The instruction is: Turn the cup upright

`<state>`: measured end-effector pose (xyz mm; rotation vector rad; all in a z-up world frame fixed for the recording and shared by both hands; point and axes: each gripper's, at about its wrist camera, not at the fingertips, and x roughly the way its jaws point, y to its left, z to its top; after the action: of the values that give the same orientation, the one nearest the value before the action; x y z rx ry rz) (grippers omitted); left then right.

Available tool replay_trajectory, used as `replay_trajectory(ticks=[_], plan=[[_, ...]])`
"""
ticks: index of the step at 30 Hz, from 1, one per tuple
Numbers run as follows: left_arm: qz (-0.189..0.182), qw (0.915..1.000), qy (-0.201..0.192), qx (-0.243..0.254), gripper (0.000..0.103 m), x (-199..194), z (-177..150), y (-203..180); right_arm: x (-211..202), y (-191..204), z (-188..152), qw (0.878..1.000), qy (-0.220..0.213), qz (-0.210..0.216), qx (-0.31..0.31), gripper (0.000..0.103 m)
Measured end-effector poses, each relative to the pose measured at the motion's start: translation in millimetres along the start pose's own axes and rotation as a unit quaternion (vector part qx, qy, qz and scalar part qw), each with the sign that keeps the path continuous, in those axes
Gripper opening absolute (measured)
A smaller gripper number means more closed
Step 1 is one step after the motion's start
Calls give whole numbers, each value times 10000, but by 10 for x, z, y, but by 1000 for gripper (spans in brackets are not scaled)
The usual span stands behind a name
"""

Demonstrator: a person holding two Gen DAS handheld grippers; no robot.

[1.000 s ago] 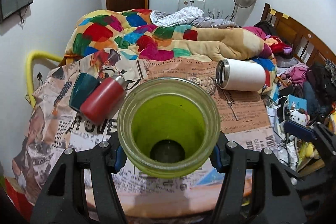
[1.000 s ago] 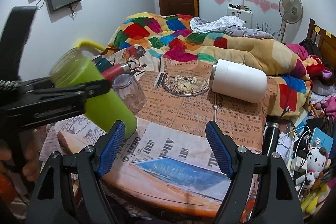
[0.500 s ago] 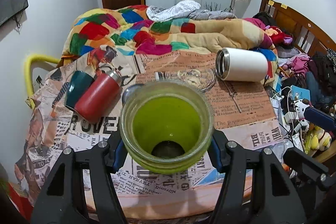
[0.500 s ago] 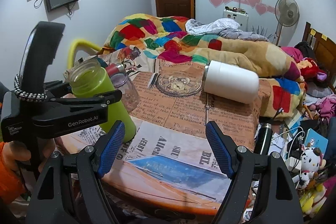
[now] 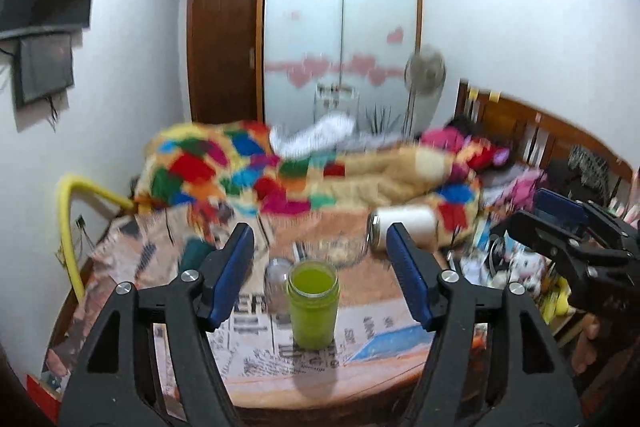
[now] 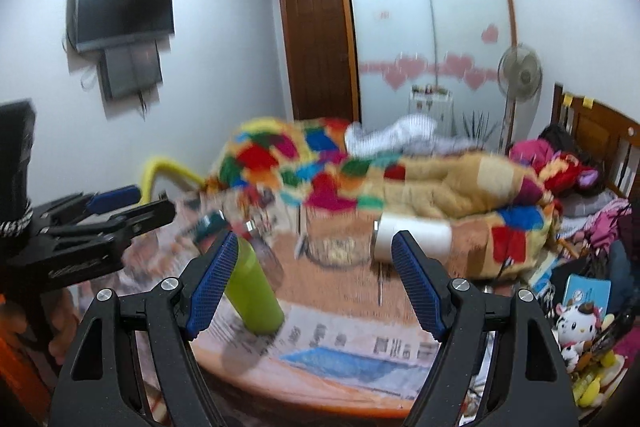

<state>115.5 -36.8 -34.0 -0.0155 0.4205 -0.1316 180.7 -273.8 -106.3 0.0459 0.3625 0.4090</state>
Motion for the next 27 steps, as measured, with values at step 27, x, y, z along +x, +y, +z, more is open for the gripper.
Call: replay_trajectory(ticks=[27], plan=[[583, 9897, -1284, -257, 103, -1121, -199, 51, -689, 554, 11, 9941, -981, -361, -301, 103]])
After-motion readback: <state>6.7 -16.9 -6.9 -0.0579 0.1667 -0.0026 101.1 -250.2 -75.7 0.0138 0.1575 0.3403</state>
